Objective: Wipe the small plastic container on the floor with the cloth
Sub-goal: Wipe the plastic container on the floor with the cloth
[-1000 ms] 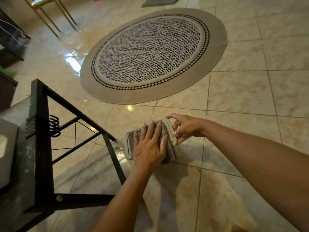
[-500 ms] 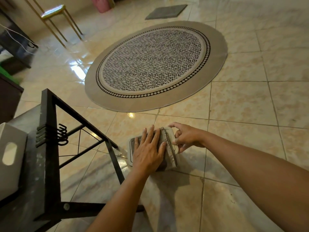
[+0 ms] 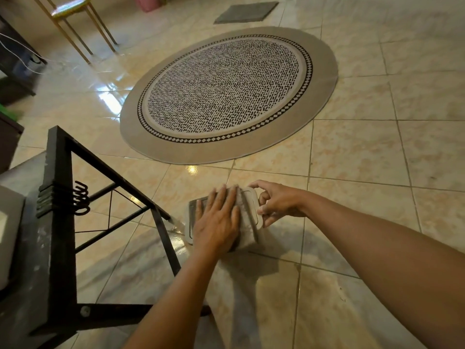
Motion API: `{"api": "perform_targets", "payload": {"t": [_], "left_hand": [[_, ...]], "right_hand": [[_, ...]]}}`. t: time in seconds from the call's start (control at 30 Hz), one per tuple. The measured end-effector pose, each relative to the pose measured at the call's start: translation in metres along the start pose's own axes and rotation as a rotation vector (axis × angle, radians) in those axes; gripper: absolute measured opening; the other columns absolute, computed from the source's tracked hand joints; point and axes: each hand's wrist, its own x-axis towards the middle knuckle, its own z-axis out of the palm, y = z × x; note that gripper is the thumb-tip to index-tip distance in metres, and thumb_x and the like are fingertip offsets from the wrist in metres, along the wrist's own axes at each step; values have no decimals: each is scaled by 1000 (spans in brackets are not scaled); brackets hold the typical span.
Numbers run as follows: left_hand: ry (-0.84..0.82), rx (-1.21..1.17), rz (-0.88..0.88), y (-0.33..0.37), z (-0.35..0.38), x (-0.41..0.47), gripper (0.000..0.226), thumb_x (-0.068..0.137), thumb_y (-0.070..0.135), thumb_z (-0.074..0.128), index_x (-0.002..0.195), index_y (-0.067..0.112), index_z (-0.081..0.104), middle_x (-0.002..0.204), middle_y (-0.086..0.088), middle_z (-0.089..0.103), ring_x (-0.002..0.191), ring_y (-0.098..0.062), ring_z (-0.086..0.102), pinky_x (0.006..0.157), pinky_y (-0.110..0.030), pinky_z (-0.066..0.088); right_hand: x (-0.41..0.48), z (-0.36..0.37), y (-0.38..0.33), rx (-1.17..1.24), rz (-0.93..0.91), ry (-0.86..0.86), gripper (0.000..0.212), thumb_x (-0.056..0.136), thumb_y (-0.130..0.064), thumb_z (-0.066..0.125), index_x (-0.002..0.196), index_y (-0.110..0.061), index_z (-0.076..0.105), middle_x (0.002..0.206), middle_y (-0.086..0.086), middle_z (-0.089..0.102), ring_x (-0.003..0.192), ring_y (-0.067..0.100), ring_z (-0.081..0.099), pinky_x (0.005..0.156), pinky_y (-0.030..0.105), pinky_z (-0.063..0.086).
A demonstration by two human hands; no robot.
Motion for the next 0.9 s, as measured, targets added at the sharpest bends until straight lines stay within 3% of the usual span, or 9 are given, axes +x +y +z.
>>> {"api": "perform_targets", "payload": {"t": [0.1, 0.23, 0.27, 0.37, 0.43, 0.5, 0.67, 0.83, 0.9], "left_hand": [[-23, -6, -9, -2, -2, -7, 62, 98, 56, 4, 156, 38, -10, 164, 10, -16, 150, -15, -21, 123, -49, -9], [-28, 34, 171, 18, 7, 5, 58, 103, 55, 9, 156, 40, -9, 165, 11, -14, 150, -14, -22, 123, -49, -9], [-18, 42, 172, 16, 5, 10, 56, 104, 54, 9, 155, 41, -9, 165, 10, -13, 150, -14, -20, 123, -49, -8], [10, 33, 36, -7, 1, 13, 55, 104, 52, 9, 154, 43, -11, 167, 7, -10, 151, -18, -17, 123, -50, -6], [18, 22, -122, -16, 0, -1, 55, 105, 49, 10, 155, 40, -11, 167, 6, -11, 151, -21, -18, 123, -52, -5], [-3, 6, -167, -1, 0, -13, 56, 105, 48, 12, 155, 39, -12, 165, 6, -16, 150, -22, -21, 122, -53, -8], [13, 1, 57, 36, 9, 2, 61, 101, 59, 8, 156, 40, -10, 164, 8, -18, 150, -20, -23, 121, -50, -13], [-16, -21, -77, 2, -2, 13, 55, 103, 55, 9, 154, 45, -8, 164, 10, -17, 150, -21, -22, 121, -50, -13], [-41, 22, 107, 8, -1, 4, 55, 102, 55, 7, 153, 45, -11, 162, 12, -20, 150, -20, -24, 121, -49, -14]], "right_hand": [[1, -2, -2, -12, -4, -8, 77, 89, 15, 56, 151, -21, 29, 85, 11, 54, 69, 21, 67, 68, 39, 63], [0, -1, -4, 28, -3, -33, 76, 86, 22, 51, 146, -22, 36, 108, 18, 61, 92, 32, 71, 72, 45, 63], [0, 0, -3, 37, -2, -25, 76, 86, 22, 51, 146, -22, 36, 106, 18, 61, 91, 31, 71, 72, 46, 63], [1, -1, -1, 9, 6, 13, 76, 90, 16, 54, 151, -23, 29, 87, 12, 54, 71, 22, 68, 71, 42, 63], [3, -2, 0, -6, 8, 24, 77, 90, 14, 55, 152, -23, 27, 86, 12, 52, 69, 22, 67, 73, 43, 63], [4, -3, -1, -10, 9, 13, 78, 90, 15, 54, 152, -23, 27, 84, 11, 52, 69, 22, 67, 71, 42, 63], [0, -3, -3, 7, 8, -11, 77, 85, 21, 51, 147, -23, 35, 90, 12, 56, 79, 23, 66, 65, 37, 62], [0, -4, -3, -12, 7, 20, 75, 90, 16, 54, 148, -24, 31, 85, 12, 52, 66, 19, 65, 69, 41, 63], [-1, -5, -4, -15, 6, 4, 76, 89, 18, 52, 148, -25, 30, 90, 13, 55, 72, 22, 67, 72, 43, 63]]}}
